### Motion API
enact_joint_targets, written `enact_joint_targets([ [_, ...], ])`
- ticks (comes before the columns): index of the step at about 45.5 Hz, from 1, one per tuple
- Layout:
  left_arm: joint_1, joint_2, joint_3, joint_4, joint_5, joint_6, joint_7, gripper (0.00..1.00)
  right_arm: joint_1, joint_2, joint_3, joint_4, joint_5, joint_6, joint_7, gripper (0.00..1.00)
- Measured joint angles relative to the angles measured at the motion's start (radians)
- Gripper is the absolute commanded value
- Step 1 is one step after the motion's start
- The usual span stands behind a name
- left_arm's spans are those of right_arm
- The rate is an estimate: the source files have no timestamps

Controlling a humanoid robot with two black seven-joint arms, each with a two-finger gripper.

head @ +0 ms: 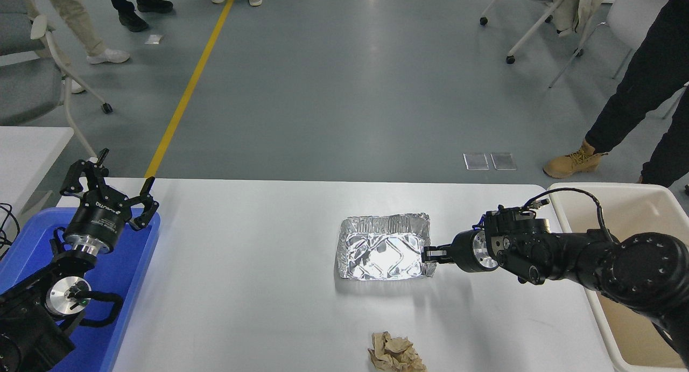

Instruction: Clean the table surface

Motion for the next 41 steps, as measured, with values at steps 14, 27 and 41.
enact_joint_targets([
  [14, 0.0, 0.0, 0.0, 0.0, 0.0, 0.0, 0.0, 1.0, 0.013, -0.01, 0.01, -0.002, 0.004, -0.001, 0.026, 0.0],
  [27, 0.0, 0.0, 0.0, 0.0, 0.0, 0.0, 0.0, 1.0, 0.069, -0.093, 0.028, 0.007, 0.063, 0.018, 0.067, 0.0],
  [41, 0.0, 0.0, 0.0, 0.0, 0.0, 0.0, 0.0, 1.0, 0.175, -0.232, 0.052, 0.024, 0.085, 0.098, 0.115, 0.0],
])
